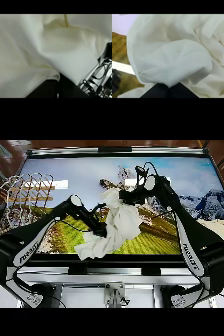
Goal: Fold the shirts.
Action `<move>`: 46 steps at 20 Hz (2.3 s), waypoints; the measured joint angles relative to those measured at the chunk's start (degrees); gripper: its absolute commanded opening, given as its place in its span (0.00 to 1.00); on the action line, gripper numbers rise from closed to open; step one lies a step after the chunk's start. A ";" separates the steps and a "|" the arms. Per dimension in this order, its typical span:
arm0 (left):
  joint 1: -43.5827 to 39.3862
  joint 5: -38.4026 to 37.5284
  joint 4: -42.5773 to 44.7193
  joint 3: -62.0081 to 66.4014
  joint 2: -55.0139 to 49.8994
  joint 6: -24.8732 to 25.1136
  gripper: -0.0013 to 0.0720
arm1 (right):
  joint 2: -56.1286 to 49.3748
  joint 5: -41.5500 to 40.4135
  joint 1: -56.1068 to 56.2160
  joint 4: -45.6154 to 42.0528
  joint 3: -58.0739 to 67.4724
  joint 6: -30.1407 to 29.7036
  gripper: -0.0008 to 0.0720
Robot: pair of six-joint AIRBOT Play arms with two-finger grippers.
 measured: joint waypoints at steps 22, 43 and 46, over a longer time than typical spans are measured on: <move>18.58 5.97 -7.26 1.77 4.70 1.36 0.81 | 3.28 31.21 -11.34 -20.98 -0.98 -4.72 0.86; 22.93 4.85 -4.39 2.38 4.70 2.29 0.75 | -13.22 10.19 -1.01 -9.81 14.58 -3.52 0.12; 22.75 4.55 -4.37 2.38 4.70 2.27 0.75 | -9.31 17.53 -1.09 -12.98 19.67 -7.02 0.11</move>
